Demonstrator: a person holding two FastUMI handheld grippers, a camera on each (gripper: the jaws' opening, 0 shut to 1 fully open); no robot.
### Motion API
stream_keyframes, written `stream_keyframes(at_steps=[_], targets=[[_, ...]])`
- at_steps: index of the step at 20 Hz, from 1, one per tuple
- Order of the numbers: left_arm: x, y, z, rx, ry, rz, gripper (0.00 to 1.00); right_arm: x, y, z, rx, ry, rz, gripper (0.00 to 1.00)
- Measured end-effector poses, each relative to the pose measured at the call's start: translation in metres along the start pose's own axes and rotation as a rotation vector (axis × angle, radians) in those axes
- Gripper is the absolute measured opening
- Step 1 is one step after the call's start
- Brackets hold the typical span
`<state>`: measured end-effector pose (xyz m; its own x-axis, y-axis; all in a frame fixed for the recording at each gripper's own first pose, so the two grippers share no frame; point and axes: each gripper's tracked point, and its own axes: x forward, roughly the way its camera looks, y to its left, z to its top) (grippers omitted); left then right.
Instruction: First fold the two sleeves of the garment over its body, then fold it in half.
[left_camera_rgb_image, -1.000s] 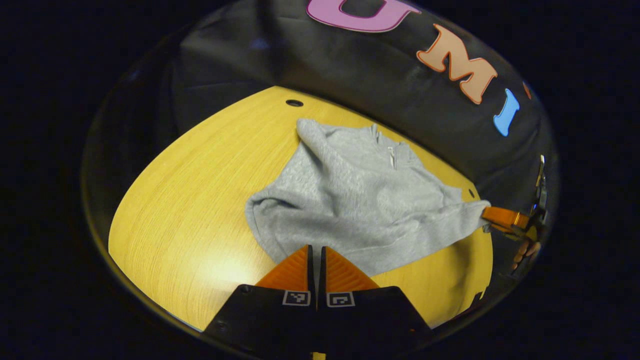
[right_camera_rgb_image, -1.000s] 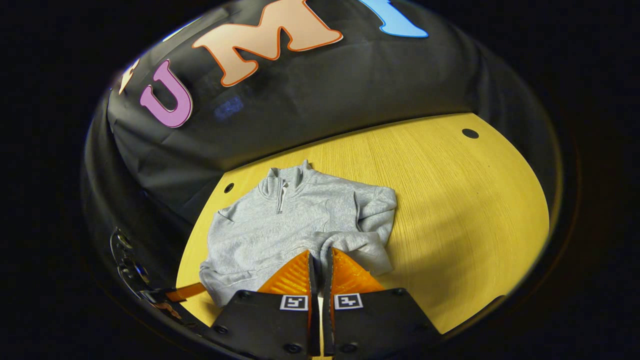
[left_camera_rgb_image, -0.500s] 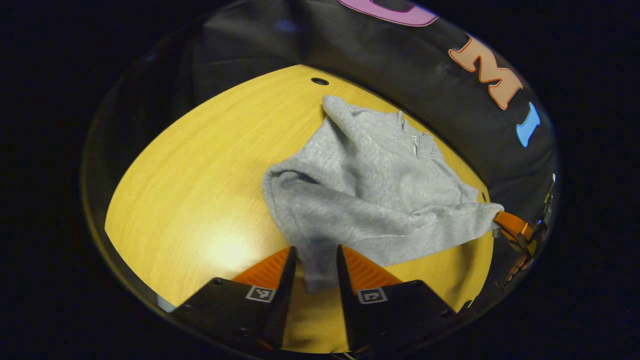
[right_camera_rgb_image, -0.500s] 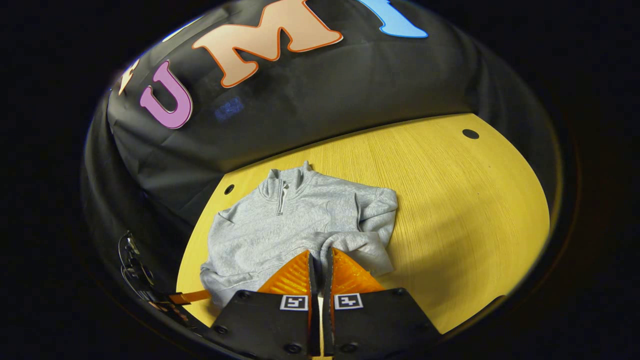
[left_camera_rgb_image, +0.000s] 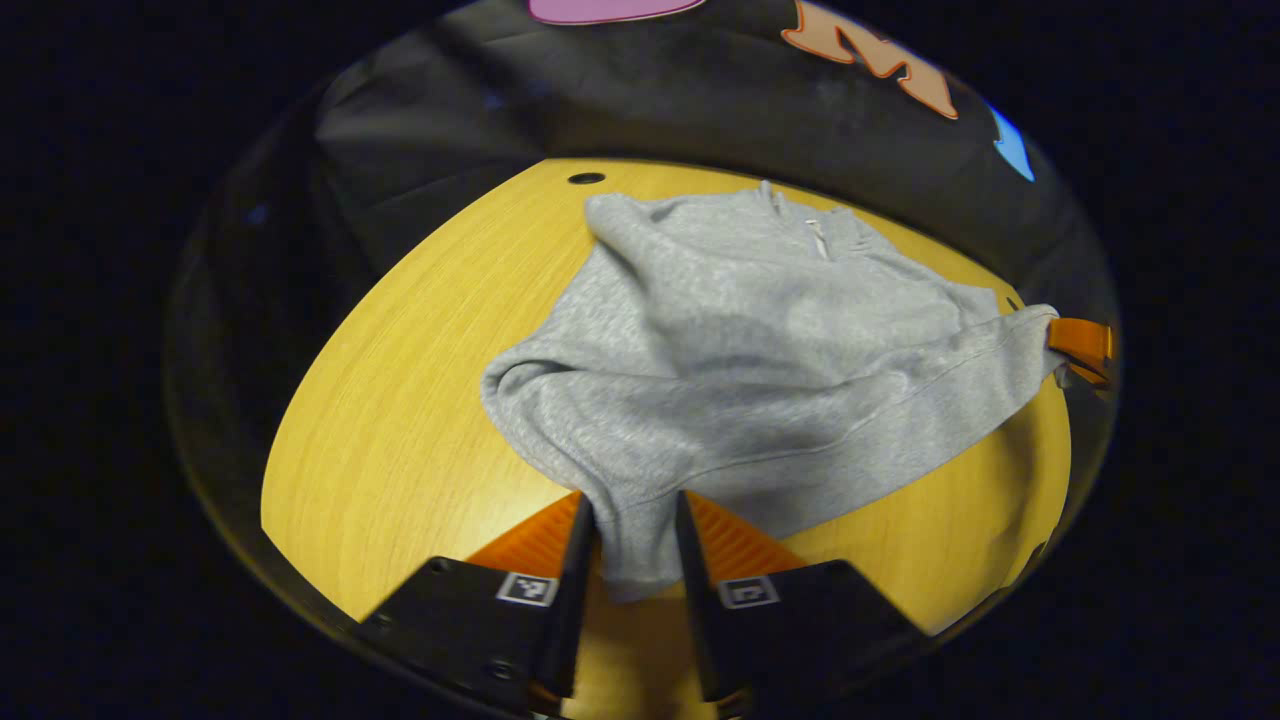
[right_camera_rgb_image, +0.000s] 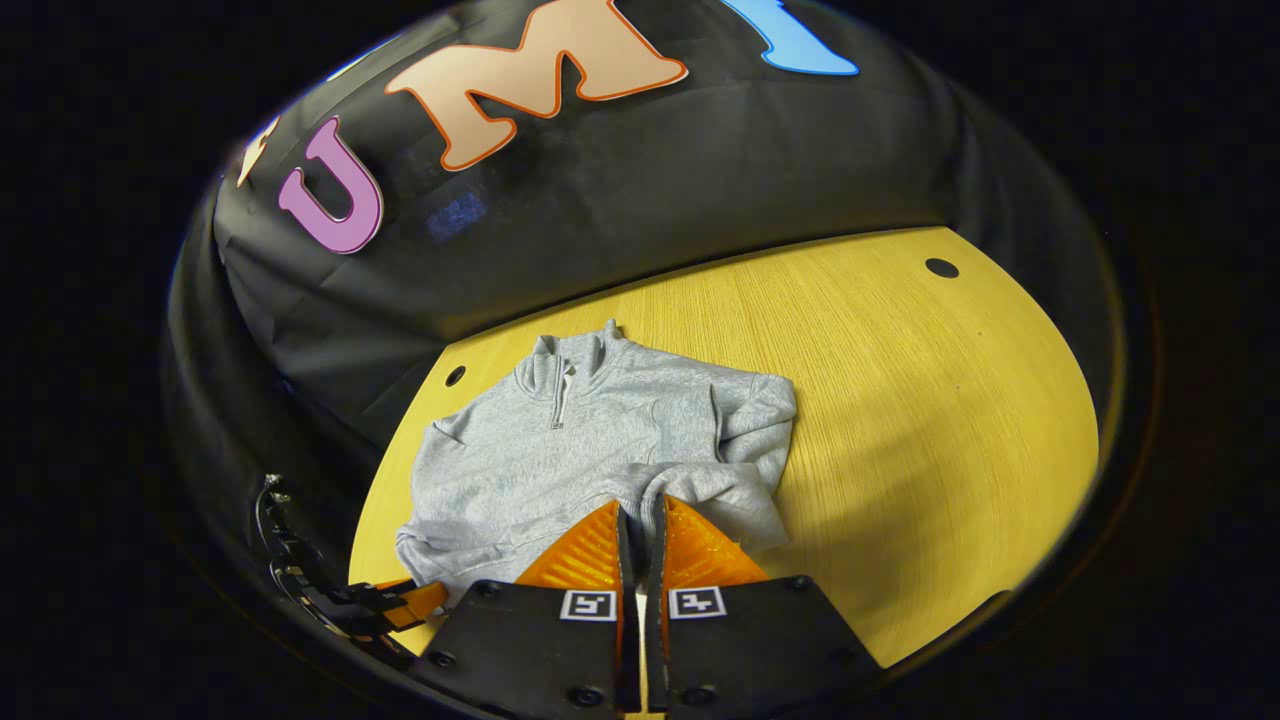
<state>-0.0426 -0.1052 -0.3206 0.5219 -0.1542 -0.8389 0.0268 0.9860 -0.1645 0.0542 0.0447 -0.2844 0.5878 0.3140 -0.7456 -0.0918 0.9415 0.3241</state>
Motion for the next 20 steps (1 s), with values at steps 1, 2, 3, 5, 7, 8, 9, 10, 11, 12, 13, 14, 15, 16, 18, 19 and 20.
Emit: stream_keyframes(at_steps=[1,2,3,5,7,8,9,10,11,12,13,14,15,16,18,19,20], targets=[[0.004,-0.001,0.005,0.016,-0.025,0.000,0.14,0.000,0.002,-0.001,-0.002,0.002,0.003,0.05],[0.002,-0.001,0.003,0.022,-0.017,-0.003,0.08,-0.001,0.004,-0.002,-0.006,0.003,0.008,0.05],[0.002,0.000,0.004,0.027,-0.021,-0.016,0.01,-0.002,0.005,-0.003,-0.012,0.005,0.013,0.05],[-0.002,-0.001,0.006,-0.051,-0.005,-0.070,0.00,-0.003,0.006,-0.003,-0.014,0.003,0.018,0.05],[-0.009,0.004,0.017,-0.132,-0.033,-0.107,0.00,-0.006,0.007,0.001,-0.011,-0.007,0.026,0.05],[-0.017,0.004,0.025,-0.144,-0.051,-0.127,0.00,-0.008,0.006,0.002,-0.011,-0.011,0.029,0.05],[-0.022,0.006,0.036,-0.142,-0.080,-0.135,0.00,-0.009,0.006,0.002,-0.010,-0.010,0.033,0.05],[-0.028,0.007,0.046,-0.138,-0.097,-0.145,0.00,-0.010,0.005,0.002,-0.006,-0.010,0.035,0.05],[-0.032,0.006,0.053,-0.140,-0.104,-0.160,0.00,-0.011,0.005,0.004,0.003,-0.012,0.039,0.05],[-0.034,0.004,0.061,-0.149,-0.110,-0.172,0.00,-0.010,0.006,0.005,0.013,-0.015,0.043,0.05],[-0.035,0.003,0.068,-0.161,-0.113,-0.181,0.00,-0.010,0.007,0.007,0.024,-0.016,0.047,0.05],[-0.036,0.003,0.079,-0.174,-0.127,-0.193,0.00,-0.011,0.008,0.008,0.031,-0.019,0.052,0.05],[-0.040,0.006,0.086,-0.179,-0.136,-0.192,0.00,-0.011,0.009,0.010,0.036,-0.022,0.056,0.05],[-0.041,0.005,0.094,-0.190,-0.143,-0.207,0.00,-0.011,0.009,0.011,0.045,-0.022,0.061,0.05],[-0.043,0.006,0.106,-0.221,-0.141,-0.225,0.00,-0.010,0.011,0.013,0.080,-0.019,0.076,0.05],[-0.042,0.005,0.112,-0.250,-0.130,-0.241,0.00,-0.010,0.012,0.016,0.103,-0.017,0.084,0.05],[-0.039,0.005,0.118,-0.289,-0.112,-0.254,0.00,-0.009,0.012,0.019,0.131,-0.014,0.093,0.05]])
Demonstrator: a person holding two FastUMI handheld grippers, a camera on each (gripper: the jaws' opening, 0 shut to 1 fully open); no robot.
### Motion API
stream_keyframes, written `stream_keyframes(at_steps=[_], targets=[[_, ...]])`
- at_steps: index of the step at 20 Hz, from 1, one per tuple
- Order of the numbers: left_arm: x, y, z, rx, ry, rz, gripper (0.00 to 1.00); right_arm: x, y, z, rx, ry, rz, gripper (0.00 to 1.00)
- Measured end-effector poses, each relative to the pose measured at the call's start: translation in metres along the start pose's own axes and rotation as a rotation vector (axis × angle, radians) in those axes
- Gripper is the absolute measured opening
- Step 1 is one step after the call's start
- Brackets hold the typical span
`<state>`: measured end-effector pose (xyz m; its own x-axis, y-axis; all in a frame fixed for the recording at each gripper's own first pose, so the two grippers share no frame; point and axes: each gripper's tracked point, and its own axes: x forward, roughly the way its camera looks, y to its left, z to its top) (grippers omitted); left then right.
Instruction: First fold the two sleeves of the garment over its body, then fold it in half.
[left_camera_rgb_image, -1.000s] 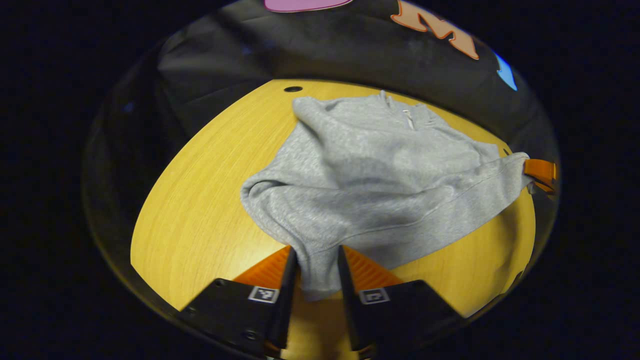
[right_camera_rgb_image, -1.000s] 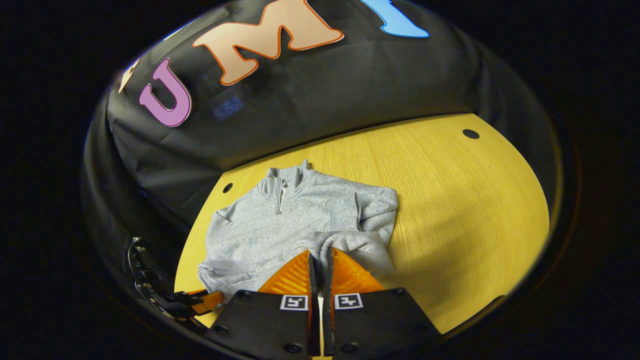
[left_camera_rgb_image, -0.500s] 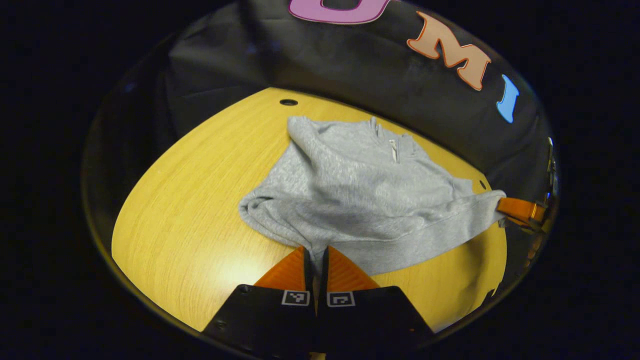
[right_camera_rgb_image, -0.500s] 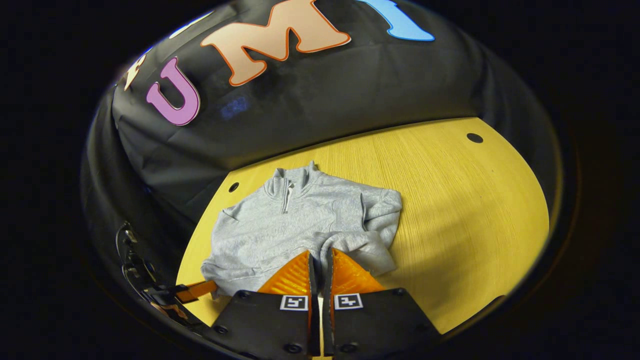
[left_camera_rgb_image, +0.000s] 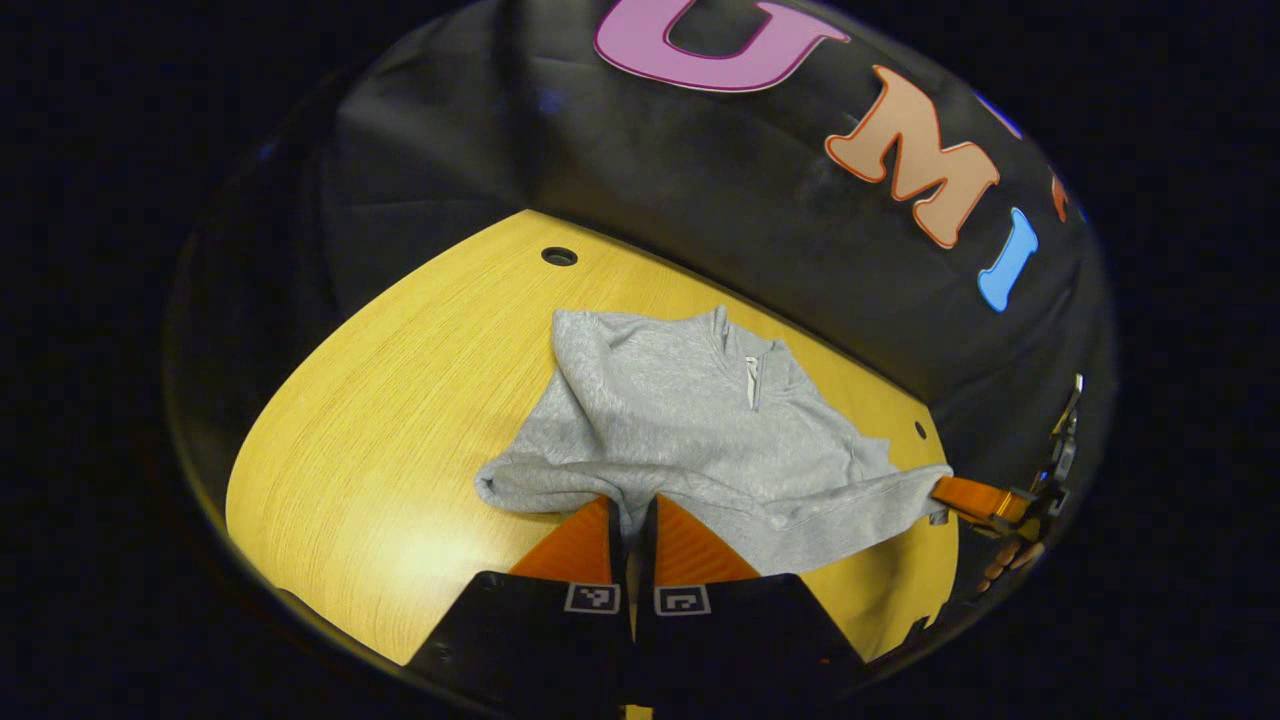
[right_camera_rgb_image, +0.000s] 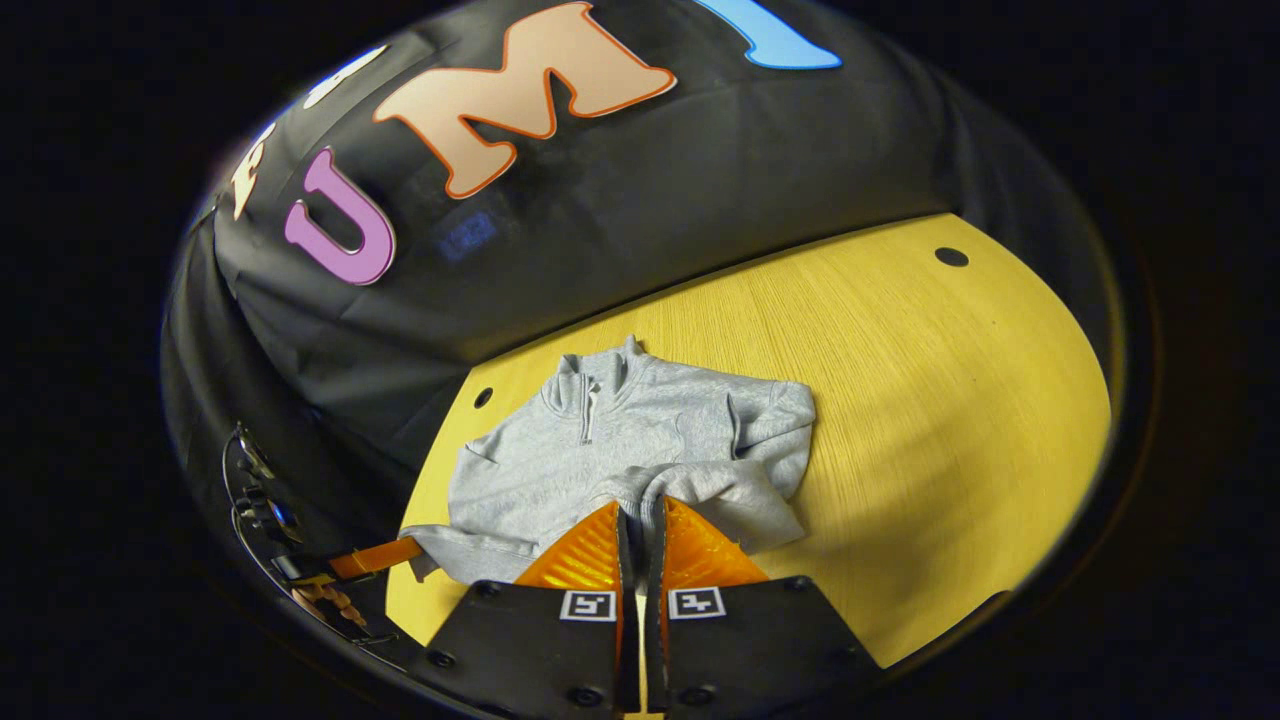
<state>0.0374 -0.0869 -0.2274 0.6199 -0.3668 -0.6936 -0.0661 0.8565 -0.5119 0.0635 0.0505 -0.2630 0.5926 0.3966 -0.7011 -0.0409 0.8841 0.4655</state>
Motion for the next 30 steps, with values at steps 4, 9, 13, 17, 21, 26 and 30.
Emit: stream_keyframes(at_steps=[4,9,13,17,21,26,30], targets=[[0.027,0.005,0.016,-0.185,0.072,-0.018,0.00,0.013,-0.006,0.014,0.146,0.024,0.020,0.05],[0.066,0.014,0.029,-0.347,0.179,-0.026,0.00,0.055,-0.027,0.013,0.331,0.092,-0.018,0.06],[0.096,0.019,0.040,-0.507,0.224,-0.026,0.09,0.081,-0.041,0.016,0.409,0.072,-0.056,0.24],[0.093,0.008,0.071,-0.431,0.101,-0.063,0.63,0.079,-0.039,0.040,0.350,-0.034,-0.077,0.92],[0.064,-0.002,0.129,-0.133,-0.158,-0.022,0.96,0.025,-0.025,0.089,0.119,-0.283,-0.126,0.97],[-0.010,-0.034,0.148,0.253,-0.440,0.040,0.96,-0.080,0.025,0.107,-0.204,-0.563,-0.148,0.98],[-0.051,-0.057,0.129,0.370,-0.569,0.052,0.95,-0.150,0.055,0.100,-0.345,-0.734,-0.148,0.97]])
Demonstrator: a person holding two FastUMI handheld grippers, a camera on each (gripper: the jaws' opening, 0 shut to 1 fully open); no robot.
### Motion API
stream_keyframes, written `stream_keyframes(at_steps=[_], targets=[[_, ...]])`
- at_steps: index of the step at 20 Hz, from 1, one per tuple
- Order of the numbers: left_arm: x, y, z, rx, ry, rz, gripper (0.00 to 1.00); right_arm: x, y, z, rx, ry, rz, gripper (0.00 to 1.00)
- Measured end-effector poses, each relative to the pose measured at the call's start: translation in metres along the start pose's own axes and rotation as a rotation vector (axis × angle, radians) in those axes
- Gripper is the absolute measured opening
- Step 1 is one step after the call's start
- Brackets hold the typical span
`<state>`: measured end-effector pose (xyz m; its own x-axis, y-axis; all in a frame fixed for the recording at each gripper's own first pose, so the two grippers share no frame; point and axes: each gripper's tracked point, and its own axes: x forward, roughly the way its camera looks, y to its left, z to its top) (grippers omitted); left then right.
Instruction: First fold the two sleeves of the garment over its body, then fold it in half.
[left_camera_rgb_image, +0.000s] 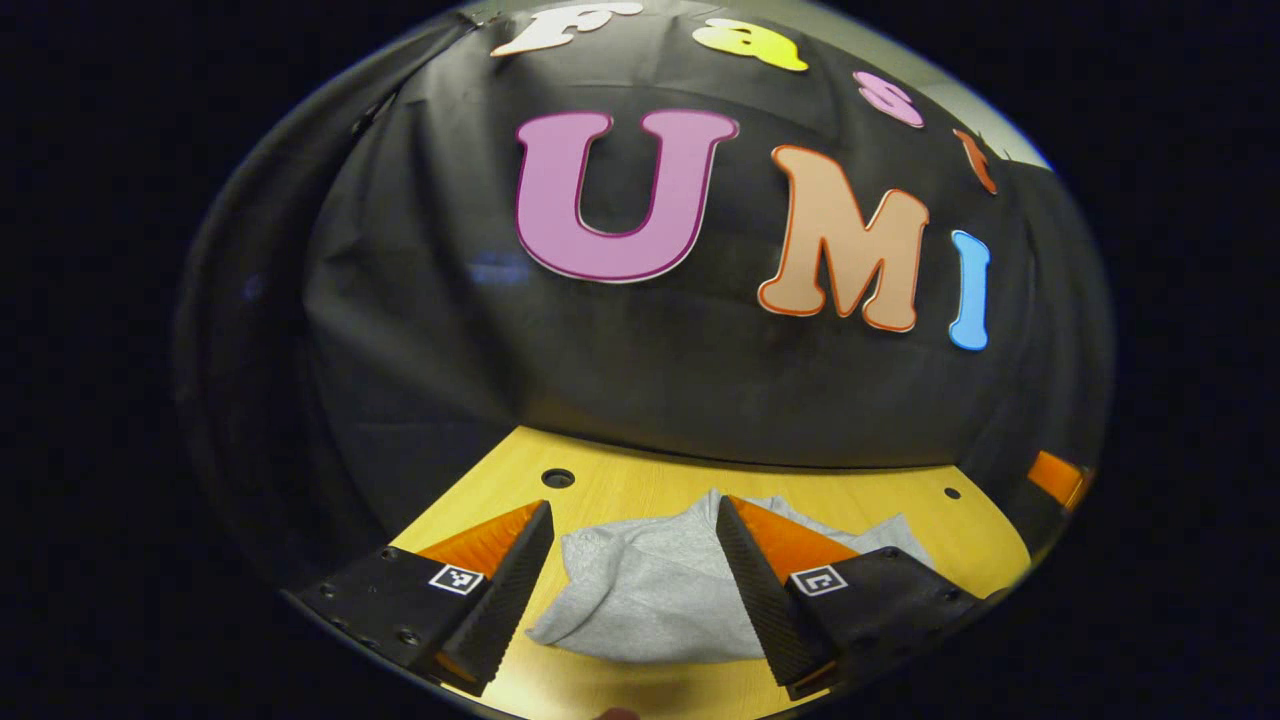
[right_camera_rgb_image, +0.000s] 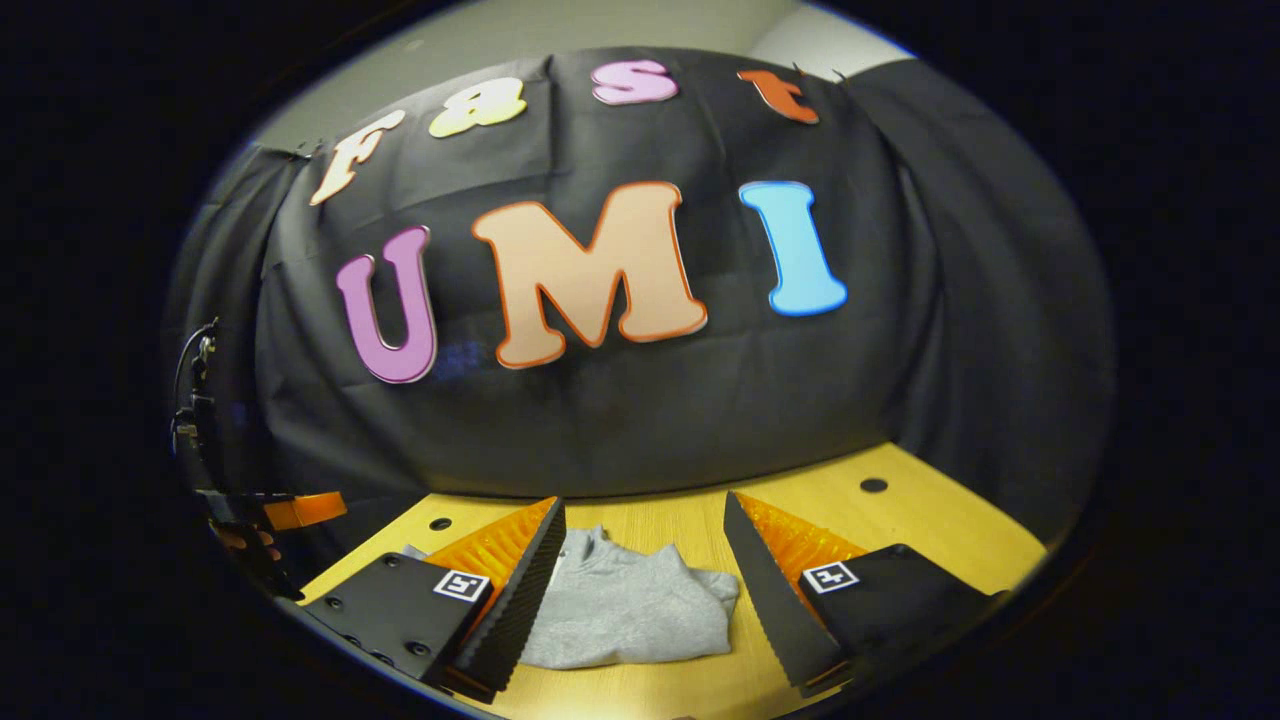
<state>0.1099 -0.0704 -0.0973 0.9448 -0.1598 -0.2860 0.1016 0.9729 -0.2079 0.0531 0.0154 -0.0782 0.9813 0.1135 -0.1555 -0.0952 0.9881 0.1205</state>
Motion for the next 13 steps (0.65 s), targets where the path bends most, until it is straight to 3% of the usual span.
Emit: stream_keyframes(at_steps=[7,8,13], targets=[[-0.037,-0.028,0.056,0.140,-0.184,-0.035,0.95,-0.023,-0.004,0.021,-0.001,-0.101,-0.012,0.98],[-0.039,-0.032,0.062,0.147,-0.205,-0.043,0.95,-0.024,-0.004,0.027,0.003,-0.119,-0.017,0.94],[-0.041,-0.037,0.067,0.125,-0.215,-0.058,0.94,-0.029,0.004,0.050,-0.016,-0.180,-0.009,0.97]])
